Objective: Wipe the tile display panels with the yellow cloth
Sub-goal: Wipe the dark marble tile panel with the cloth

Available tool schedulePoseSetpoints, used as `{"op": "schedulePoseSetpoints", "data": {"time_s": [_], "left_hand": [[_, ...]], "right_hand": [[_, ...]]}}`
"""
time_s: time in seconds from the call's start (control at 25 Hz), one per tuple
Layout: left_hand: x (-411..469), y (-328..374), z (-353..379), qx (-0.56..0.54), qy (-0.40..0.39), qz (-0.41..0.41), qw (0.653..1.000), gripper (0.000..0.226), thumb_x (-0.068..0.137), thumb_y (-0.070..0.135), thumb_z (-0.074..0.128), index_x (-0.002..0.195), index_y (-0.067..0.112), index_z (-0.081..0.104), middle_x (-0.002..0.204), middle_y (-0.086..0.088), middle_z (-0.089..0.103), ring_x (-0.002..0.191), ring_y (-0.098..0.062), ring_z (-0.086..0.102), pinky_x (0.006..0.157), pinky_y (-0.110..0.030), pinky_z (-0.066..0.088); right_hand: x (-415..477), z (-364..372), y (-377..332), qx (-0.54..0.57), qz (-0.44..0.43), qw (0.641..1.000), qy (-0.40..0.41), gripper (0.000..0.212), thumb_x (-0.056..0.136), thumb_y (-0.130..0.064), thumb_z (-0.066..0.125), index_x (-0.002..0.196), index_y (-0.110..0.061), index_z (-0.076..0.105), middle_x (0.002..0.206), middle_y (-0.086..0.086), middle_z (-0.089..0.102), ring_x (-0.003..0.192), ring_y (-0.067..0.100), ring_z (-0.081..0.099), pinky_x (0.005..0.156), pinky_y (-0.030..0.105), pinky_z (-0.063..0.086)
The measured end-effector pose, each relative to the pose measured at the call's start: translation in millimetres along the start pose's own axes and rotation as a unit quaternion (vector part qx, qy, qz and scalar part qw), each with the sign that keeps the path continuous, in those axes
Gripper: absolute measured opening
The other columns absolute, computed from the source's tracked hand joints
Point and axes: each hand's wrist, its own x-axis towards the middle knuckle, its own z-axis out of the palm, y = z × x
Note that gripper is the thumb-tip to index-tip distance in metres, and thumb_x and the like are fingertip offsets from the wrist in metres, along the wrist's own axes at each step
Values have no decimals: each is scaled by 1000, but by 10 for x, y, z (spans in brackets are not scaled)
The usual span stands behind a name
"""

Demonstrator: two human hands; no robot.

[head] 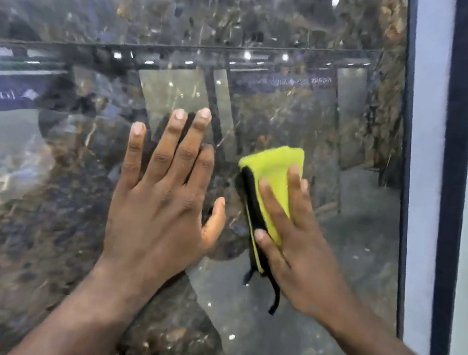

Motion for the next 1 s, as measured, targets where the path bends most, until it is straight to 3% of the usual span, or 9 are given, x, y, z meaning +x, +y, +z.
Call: {"op": "schedulePoseSetpoints", "data": {"time_s": [0.08, 0.24, 0.32, 0.44, 0.56, 0.64, 0.72, 0.84, 1.0], "left_hand": [[69, 150, 107, -3, -1, 8, 1000, 75, 100, 49, 59, 159, 3, 47, 180, -12, 17, 168, -31, 12, 135, -61, 3], [143, 382, 249, 4, -17, 28, 999, 84, 103, 51, 54, 171, 9, 28, 182, -9, 8, 169, -29, 6, 135, -60, 10], [170, 457, 308, 19, -32, 41, 998, 83, 105, 52, 46, 173, 12, 21, 182, -9, 6, 169, -28, 5, 135, -59, 11], [149, 485, 341, 27, -39, 40, 998, 80, 107, 51, 41, 174, 12, 18, 182, -9, 6, 169, -28, 5, 135, -60, 11], [144, 483, 342, 29, -48, 43, 998, 81, 107, 52, 40, 174, 11, 17, 182, -10, 4, 169, -29, 3, 134, -61, 10], [144, 483, 338, 25, -54, 44, 997, 82, 107, 52, 39, 174, 11, 15, 182, -10, 2, 169, -29, 2, 135, -61, 8], [140, 484, 340, 30, -58, 45, 997, 82, 108, 52, 38, 174, 11, 12, 182, -10, -1, 169, -29, 0, 135, -60, 4], [132, 476, 348, 20, -62, 49, 997, 81, 109, 52, 35, 174, 11, 10, 182, -11, -3, 169, -30, -2, 135, -59, 1], [106, 451, 352, 14, -54, 54, 997, 80, 110, 50, 35, 174, 9, 11, 182, -13, -3, 169, -31, -2, 135, -60, 0]], "right_hand": [[-176, -78, 360, -12, 6, 1000, -3, 69, 113, -42, 47, 169, -42, 7, 175, -9, -25, 163, 19, -19, 132, 51, 5], [350, -320, 736, 71, 79, 992, 69, 75, 110, -32, 50, 170, -33, 6, 173, -2, -31, 161, 23, -26, 132, 54, -6], [359, -334, 727, 56, 51, 996, 52, 78, 110, -27, 54, 170, -35, 5, 173, -3, -31, 161, 26, -26, 132, 48, -8], [-26, -294, 886, 4, 4, 1000, -3, 78, 110, -30, 55, 169, -42, 5, 174, -9, -26, 163, 27, -19, 130, 55, 7], [155, -406, 1111, 68, 91, 993, 44, 78, 111, -28, 54, 168, -45, 4, 172, -15, -31, 161, 21, -24, 131, 62, 4], [404, -483, 1013, 118, 150, 980, 63, 85, 109, -18, 57, 168, -46, 2, 170, -16, -35, 160, 17, -29, 131, 59, -5], [404, -451, 840, 95, 93, 989, 58, 82, 110, -14, 56, 170, -38, 6, 172, -9, -32, 160, 19, -28, 130, 52, -8], [-60, -295, 827, 30, 23, 999, -1, 73, 112, -25, 53, 170, -35, 10, 174, -8, -26, 163, 22, -21, 130, 57, 3], [176, -486, 1091, 73, 146, 986, 36, 83, 109, -26, 58, 168, -47, 2, 172, -14, -32, 163, 19, -19, 131, 63, 8]]}}
